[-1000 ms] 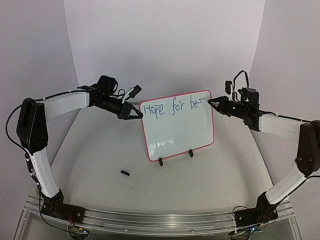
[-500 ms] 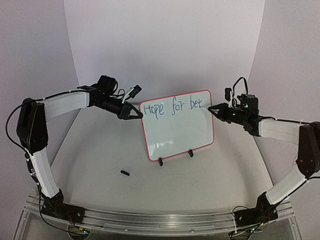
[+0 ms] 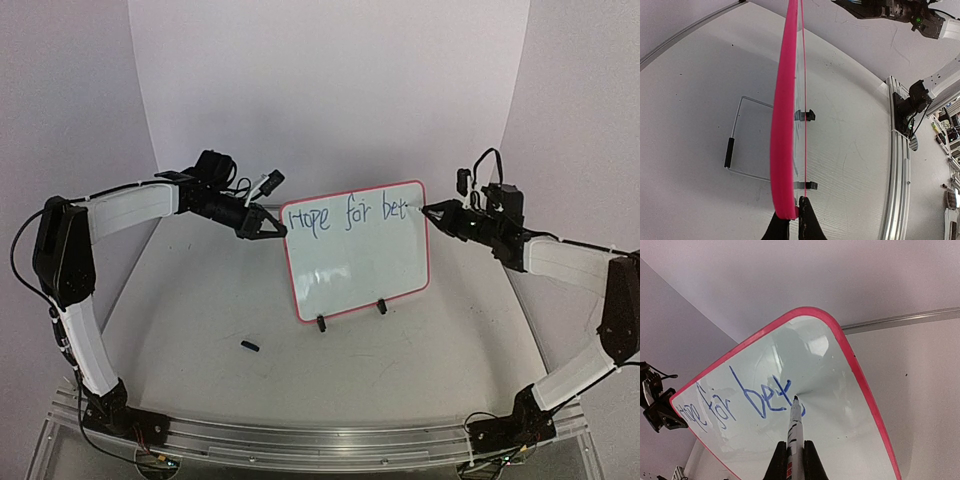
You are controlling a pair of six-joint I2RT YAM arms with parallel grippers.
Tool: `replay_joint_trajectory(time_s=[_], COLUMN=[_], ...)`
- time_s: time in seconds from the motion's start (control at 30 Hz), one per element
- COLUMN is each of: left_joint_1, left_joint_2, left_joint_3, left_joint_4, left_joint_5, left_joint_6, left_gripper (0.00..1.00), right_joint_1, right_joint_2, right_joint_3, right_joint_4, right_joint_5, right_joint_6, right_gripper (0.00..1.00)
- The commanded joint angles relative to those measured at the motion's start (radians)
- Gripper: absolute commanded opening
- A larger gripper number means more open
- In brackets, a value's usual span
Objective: Write a sentence on the whiteboard
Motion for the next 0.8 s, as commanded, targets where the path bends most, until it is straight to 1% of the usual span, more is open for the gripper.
replay_joint_trajectory(time_s=[0.0,0.53,0.77], left_joint_1=[-0.039,-0.038,-0.039], left_joint_2=[0.021,0.027,0.027], left_joint_3=[-0.019,-0.018,-0.017], left_joint_4=[-0.135,-0.135,-0.136], left_joint_5=[-0.079,-0.082,-0.083], left_joint_6=[0.078,0.078,0.078], left_gripper=[0.0,0.0,0.0], right_joint_1=[-0.002,-0.002,-0.002], right_joint_2=[-0.029,0.033,0.019], right_joint_3=[0.044,0.049,0.044], right_joint_4=[0.023,0.025,0.026], right_joint_5=[-0.017,0.009,0.077], right_joint_6=[-0.001,0.009,0.014], right_gripper=[0.0,0.0,0.0])
